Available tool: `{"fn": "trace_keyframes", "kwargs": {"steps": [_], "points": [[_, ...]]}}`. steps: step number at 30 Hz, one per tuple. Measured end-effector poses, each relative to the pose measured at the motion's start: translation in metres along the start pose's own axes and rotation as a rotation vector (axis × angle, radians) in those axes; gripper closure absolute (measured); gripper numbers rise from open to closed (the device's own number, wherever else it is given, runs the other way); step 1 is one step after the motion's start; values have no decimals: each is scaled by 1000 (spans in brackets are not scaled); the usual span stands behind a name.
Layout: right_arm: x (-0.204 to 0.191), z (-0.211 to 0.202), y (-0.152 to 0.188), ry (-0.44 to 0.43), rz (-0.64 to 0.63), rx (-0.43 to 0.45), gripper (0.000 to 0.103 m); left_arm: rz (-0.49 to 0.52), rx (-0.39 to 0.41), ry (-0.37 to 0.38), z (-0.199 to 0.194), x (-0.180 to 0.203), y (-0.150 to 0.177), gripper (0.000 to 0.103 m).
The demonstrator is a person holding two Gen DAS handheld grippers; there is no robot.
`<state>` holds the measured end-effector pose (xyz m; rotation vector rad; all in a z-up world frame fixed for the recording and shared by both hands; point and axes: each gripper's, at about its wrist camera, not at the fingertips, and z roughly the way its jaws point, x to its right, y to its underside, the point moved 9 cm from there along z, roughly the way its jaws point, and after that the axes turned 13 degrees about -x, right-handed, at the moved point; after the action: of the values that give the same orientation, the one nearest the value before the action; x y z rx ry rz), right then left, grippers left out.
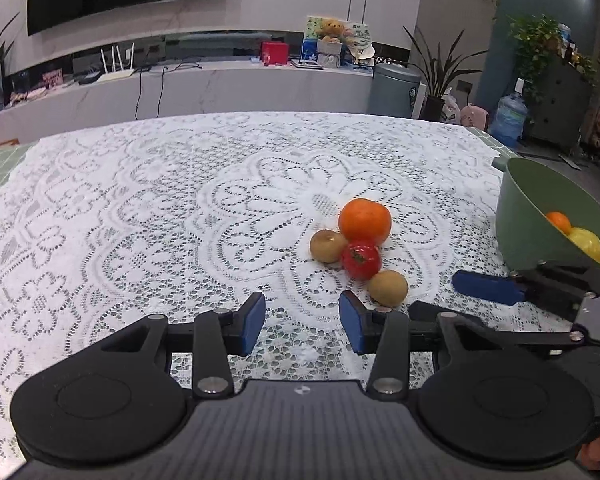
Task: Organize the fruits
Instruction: 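Move both grippers back from the colander to the remaining fruit, then grasp the red tomato with the left gripper while the right gripper grasps a brown kiwi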
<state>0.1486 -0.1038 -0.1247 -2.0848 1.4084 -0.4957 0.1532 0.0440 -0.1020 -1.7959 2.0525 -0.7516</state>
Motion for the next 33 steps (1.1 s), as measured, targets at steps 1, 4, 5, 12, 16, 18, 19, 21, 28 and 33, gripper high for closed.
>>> {"fn": "trace_keyframes", "kwargs": {"steps": [1,4,5,12,16,18,19,21,28,33], "points": [[0,2,-1,-10,5,-2,63,-2,-3,5,1,0,-1,52],[-4,8,-4,-36,0,-4,65,-1,-6,12,6,1,-2,53],[-6,10,-6,-42,-5,-3,66,-1,-8,12,7,0,-2,53],[-11,21,-12,-68,-12,-1,71,-17,-19,12,13,-7,-3,55],[-12,26,-13,-75,-8,-10,80,-13,-19,26,14,-7,-3,56],[-12,25,-13,-76,-8,-9,80,-5,-14,36,15,-5,-4,56],[-12,25,-13,-75,-10,-9,80,-1,-10,42,15,-3,-4,56],[-10,24,-13,-65,-7,-8,80,2,-8,57,15,0,-5,56],[10,14,-12,15,33,-8,80,-4,-9,96,21,13,-14,56],[22,14,-11,40,54,-11,80,6,-10,103,28,24,-18,56]]}}
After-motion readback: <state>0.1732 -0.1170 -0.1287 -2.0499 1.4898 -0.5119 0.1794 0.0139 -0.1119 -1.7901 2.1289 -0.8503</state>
